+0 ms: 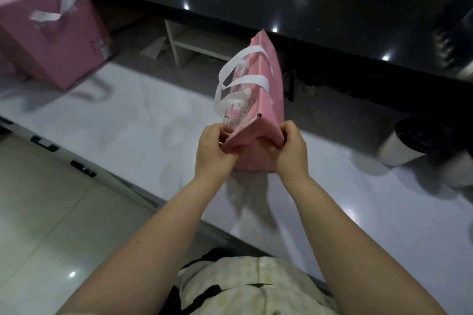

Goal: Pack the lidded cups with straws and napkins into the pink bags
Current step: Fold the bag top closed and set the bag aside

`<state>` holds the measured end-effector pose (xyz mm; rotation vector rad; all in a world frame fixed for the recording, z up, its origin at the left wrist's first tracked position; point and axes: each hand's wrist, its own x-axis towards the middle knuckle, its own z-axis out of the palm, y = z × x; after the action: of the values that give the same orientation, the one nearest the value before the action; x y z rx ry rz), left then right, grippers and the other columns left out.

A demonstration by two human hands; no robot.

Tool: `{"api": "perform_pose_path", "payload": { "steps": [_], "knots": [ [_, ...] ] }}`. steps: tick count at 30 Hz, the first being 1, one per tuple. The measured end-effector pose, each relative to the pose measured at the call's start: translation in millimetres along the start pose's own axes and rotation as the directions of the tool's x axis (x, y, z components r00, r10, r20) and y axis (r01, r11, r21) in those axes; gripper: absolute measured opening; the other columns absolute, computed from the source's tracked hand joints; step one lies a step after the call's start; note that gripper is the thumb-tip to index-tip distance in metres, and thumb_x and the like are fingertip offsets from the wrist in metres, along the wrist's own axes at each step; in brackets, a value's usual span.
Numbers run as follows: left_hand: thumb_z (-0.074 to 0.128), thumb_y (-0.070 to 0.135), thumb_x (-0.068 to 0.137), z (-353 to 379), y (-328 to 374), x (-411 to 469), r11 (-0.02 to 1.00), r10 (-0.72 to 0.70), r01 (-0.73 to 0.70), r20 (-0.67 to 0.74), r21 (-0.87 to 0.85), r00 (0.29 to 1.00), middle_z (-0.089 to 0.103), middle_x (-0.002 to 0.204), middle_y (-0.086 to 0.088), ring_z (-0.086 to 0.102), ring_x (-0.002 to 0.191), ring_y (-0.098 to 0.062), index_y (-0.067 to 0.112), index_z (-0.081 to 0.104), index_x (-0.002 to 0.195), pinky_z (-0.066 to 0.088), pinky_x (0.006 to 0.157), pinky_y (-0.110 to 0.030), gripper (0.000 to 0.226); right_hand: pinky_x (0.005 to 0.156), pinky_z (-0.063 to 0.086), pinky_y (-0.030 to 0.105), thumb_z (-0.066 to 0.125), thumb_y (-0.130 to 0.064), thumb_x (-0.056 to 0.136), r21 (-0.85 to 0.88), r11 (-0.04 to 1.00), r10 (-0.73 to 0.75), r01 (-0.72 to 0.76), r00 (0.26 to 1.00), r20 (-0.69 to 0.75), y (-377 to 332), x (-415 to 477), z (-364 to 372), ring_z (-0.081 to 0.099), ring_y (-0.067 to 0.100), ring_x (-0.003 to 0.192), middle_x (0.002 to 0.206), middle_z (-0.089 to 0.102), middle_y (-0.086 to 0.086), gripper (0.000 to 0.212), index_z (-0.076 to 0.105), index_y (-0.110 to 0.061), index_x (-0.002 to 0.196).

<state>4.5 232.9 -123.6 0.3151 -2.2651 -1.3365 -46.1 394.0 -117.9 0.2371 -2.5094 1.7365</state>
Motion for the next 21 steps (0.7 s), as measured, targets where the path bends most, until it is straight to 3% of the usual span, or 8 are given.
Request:
{"api": "perform_pose_path", "payload": {
  "steps": [3,7,9,13,16,21],
  "knots": [
    [0.079,0.020,0.067,1,-1,0,0.999,-0.014,0.013,-0.033,-0.043,0.999,0.057,0.093,0.009,0.057,0.078,-0.007,0.041,0.053,0.085,0.046,0.069,-0.015,0.039,0.064,0.044,0.045,0.069,-0.033,0.073,0.016,1.000,-0.024,0.024,1.000,0.016,4,-1,-2,0.044,0.016,0.069,0.077,0.053,0.007,0.027,0.045,-0.020,0.076],
    [0.074,0.005,0.076,-5,-9,-12,0.997,0.021,-0.029,-0.110,-0.077,0.994,0.060,0.089,0.012,0.059,0.080,-0.006,0.040,0.057,0.084,0.047,0.072,-0.018,0.039,0.069,0.046,0.037,0.061,-0.039,0.079,0.023,0.993,-0.116,0.115,0.992,0.043,16,-11,-16,0.053,0.016,0.075,0.085,0.058,0.002,0.017,0.053,-0.026,0.087],
    [0.077,0.013,0.075,-6,-8,-11,0.996,0.017,-0.025,-0.094,-0.087,0.995,0.060,0.088,0.014,0.059,0.078,-0.006,0.039,0.058,0.083,0.045,0.070,-0.014,0.033,0.065,0.047,0.035,0.060,-0.040,0.082,-0.037,0.988,-0.150,0.151,0.988,0.039,17,-12,-19,0.053,0.017,0.073,0.083,0.058,0.000,0.013,0.051,-0.032,0.086],
    [0.078,0.027,0.067,0,-1,0,0.997,-0.056,0.055,-0.024,-0.052,0.998,0.055,0.087,0.018,0.054,0.073,-0.006,0.036,0.053,0.082,0.043,0.064,-0.014,0.031,0.060,0.044,0.043,0.066,-0.026,0.088,-0.176,0.978,-0.114,0.116,0.993,0.025,14,-3,-10,0.047,0.021,0.066,0.071,0.052,-0.003,0.025,0.042,-0.024,0.079],
    [0.078,0.028,0.070,4,-5,1,0.998,-0.042,0.041,-0.022,-0.051,0.999,0.054,0.084,0.015,0.053,0.073,-0.006,0.036,0.051,0.083,0.041,0.064,-0.014,0.031,0.057,0.041,0.042,0.067,-0.030,0.087,-0.154,0.983,-0.106,0.105,0.994,-0.002,15,-1,-8,0.040,0.022,0.064,0.069,0.049,0.002,0.034,0.038,-0.019,0.075],
    [0.080,0.015,0.073,2,-26,-17,0.996,-0.065,0.063,-0.024,-0.070,0.998,0.053,0.094,0.011,0.055,0.080,-0.005,0.038,0.049,0.089,0.044,0.070,-0.012,0.042,0.062,0.045,0.042,0.079,-0.032,0.076,-0.163,0.985,-0.026,0.054,0.985,0.168,38,-10,-20,0.051,0.023,0.069,0.079,0.056,0.003,0.036,0.046,-0.020,0.087]
  ]
}}
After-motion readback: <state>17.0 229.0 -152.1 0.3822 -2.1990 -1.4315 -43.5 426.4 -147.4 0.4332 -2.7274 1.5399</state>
